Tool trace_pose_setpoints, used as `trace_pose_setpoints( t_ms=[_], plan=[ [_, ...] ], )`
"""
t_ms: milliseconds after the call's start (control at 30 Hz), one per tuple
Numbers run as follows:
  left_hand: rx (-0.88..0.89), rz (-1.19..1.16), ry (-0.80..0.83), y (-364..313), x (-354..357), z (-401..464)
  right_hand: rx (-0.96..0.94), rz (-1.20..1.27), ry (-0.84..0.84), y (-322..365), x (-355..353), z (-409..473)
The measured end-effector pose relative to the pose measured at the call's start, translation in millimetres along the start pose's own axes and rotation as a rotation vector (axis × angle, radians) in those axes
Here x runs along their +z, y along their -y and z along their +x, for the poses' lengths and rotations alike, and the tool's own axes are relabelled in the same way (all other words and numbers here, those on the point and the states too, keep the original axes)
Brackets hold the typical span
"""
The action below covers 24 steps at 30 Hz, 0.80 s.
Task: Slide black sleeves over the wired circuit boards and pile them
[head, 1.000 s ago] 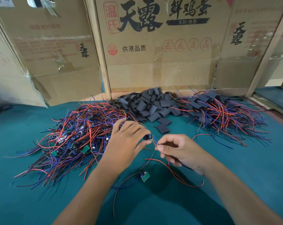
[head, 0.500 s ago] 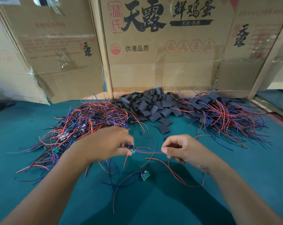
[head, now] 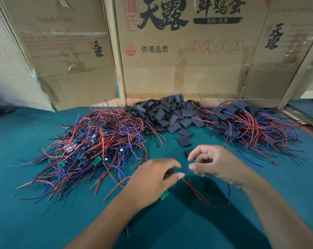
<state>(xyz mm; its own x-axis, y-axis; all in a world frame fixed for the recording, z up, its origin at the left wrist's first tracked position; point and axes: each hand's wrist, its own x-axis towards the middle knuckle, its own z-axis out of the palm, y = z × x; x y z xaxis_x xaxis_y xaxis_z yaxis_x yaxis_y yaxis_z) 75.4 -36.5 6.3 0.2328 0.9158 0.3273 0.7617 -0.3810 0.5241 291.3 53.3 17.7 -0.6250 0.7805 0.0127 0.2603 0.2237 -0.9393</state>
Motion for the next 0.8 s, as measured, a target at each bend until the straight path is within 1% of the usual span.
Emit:
trace_pose_setpoints(
  t_ms=[100, 233, 300, 400, 433, 500, 533, 567, 600, 633, 667, 733, 800],
  plan=[
    [-0.011, -0.120, -0.013, 1.0, 1.4, 1.5, -0.014, 0.009, -0.006, -1.5, 0.5, 0.1],
    [-0.125, -0.293, 0.079, 9.2, -2.5, -0.9, -0.035, 0.027, -0.044, -4.2, 2.9, 2.3],
    [-0.163, -0.338, 0.128, 11.4, -2.8, -1.8, -0.053, 0.038, -0.056, -5.3, 1.9, 2.9],
    [-0.158, -0.370, 0.152, 13.1, -5.7, -0.2, -0.085, 0.029, -0.038, -4.1, 2.3, 1.7],
    [-0.154, -0.379, 0.145, 14.9, -8.3, 0.4, -0.100, 0.033, -0.066, -3.3, 3.3, 2.1],
    [-0.160, -0.390, 0.111, 21.1, -16.2, 1.9, -0.105, 0.016, -0.226, -5.1, 4.9, 4.8],
    [-0.167, -0.399, 0.088, 25.1, -20.7, 2.5, -0.090, -0.058, -0.342, -8.4, 4.7, 6.8],
    [-0.174, -0.412, 0.064, 29.0, -24.8, 2.7, -0.072, -0.215, -0.445, -12.2, 3.3, 9.2],
    [-0.182, -0.428, 0.044, 32.4, -27.8, 2.6, -0.049, -0.416, -0.494, -16.4, 2.0, 10.9],
    [-0.191, -0.450, 0.029, 34.8, -29.7, 2.4, -0.026, -0.598, -0.484, -21.3, 1.5, 12.7],
    [-0.199, -0.475, 0.018, 36.3, -30.6, 2.7, -0.003, -0.733, -0.431, -26.7, 2.1, 15.2],
    [-0.210, -0.498, -0.001, 37.5, -30.3, 3.2, 0.030, -0.916, -0.298, -35.9, 4.3, 20.7],
    [-0.219, -0.493, -0.014, 38.2, -29.2, 3.5, 0.037, -1.072, -0.211, -43.6, 7.0, 26.8]
  ],
)
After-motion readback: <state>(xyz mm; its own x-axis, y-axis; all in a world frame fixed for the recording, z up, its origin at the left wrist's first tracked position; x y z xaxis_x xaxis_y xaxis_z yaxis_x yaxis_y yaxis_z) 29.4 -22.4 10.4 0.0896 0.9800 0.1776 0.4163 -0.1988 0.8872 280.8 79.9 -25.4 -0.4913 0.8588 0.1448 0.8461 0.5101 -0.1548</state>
